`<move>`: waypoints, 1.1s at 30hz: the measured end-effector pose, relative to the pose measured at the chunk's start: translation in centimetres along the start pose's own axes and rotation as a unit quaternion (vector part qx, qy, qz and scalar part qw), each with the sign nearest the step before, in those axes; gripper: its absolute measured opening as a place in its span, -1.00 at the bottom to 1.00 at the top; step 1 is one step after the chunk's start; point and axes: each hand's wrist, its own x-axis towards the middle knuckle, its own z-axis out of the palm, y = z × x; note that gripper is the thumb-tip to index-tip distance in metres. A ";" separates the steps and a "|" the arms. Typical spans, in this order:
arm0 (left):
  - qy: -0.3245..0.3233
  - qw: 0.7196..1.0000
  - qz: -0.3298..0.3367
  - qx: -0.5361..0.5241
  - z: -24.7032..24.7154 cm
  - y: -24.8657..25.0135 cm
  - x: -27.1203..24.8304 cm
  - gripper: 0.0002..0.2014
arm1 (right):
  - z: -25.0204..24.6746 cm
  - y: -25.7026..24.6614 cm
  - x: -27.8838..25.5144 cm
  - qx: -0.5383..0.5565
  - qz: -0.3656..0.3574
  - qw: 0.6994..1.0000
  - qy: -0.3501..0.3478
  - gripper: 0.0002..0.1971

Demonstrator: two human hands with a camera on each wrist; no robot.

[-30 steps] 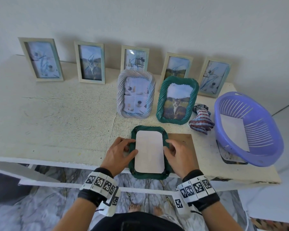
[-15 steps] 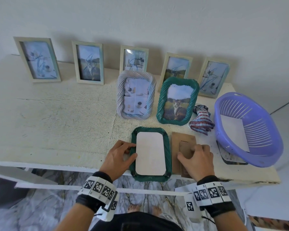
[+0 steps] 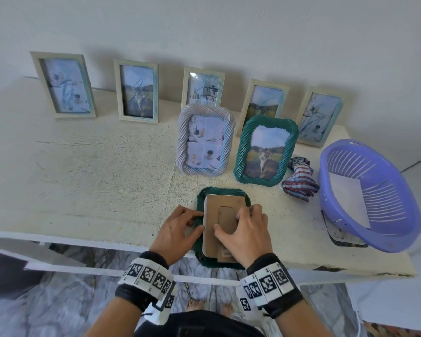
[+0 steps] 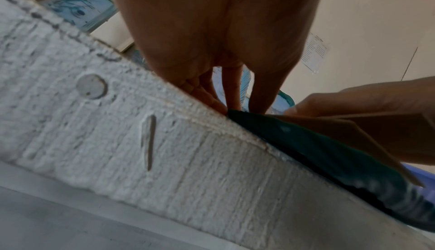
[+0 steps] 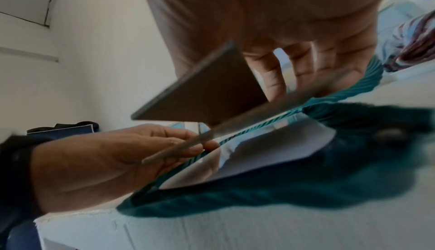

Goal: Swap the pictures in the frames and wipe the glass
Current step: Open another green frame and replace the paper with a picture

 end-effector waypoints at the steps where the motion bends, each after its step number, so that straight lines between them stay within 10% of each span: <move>1: 0.000 1.000 0.001 0.002 0.0 0.0 0.0 -0.66 | 0.2 -0.1 0.1 -0.004 -0.001 1.000 -0.004 -0.33; 19: -0.008 1.000 -0.005 0.015 0.1 -0.1 0.0 -0.71 | 1.2 0.7 0.1 -0.008 -0.021 1.000 0.001 -0.24; 26: -0.041 0.984 0.098 0.141 0.5 1.7 -0.6 -0.56 | -0.6 5.1 -1.0 0.079 -0.136 0.987 0.019 -0.86; 33: -0.118 0.967 0.140 0.175 1.5 1.8 -1.1 -0.65 | -0.5 8.1 -4.3 0.009 -0.232 0.973 -0.016 -0.94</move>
